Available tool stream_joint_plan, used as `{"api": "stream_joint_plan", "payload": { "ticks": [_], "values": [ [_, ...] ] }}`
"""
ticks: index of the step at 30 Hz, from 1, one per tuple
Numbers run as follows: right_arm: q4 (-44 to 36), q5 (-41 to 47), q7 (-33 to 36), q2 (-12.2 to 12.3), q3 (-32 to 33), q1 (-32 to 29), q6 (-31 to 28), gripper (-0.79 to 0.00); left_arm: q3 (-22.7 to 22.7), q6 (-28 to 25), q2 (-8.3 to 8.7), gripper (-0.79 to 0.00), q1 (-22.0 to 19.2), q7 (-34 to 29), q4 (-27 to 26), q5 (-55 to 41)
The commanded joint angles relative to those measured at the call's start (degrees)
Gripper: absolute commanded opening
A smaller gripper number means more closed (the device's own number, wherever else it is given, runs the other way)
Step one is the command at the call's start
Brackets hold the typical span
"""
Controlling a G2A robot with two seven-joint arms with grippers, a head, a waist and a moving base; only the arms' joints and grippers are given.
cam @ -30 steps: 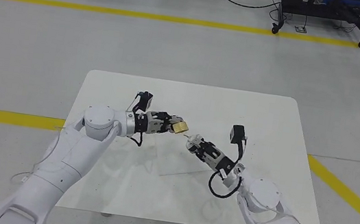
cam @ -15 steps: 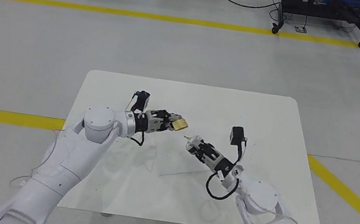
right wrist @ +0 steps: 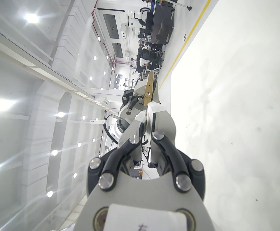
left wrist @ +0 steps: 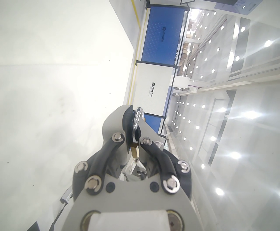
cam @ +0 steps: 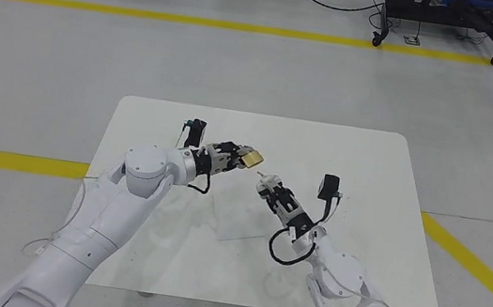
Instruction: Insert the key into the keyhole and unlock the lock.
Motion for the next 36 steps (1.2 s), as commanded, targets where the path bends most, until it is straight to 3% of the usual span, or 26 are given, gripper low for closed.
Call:
{"api": "stream_joint_plan", "payload": {
  "ticks": [1,36],
  "values": [
    [0.3,0.3,-1.8,-0.3,-0.4,0.2,0.0,-0.785,0.4,0.2,-0.17,-0.785,0.0,0.5,0.0,0.4],
    [2.9,-1.0,-4.8,-2.9,-1.3,1.7,3.1,-0.785,-0.4,1.4,-1.01,-0.785,1.3,1.4,-1.1,1.9]
  ]
}}
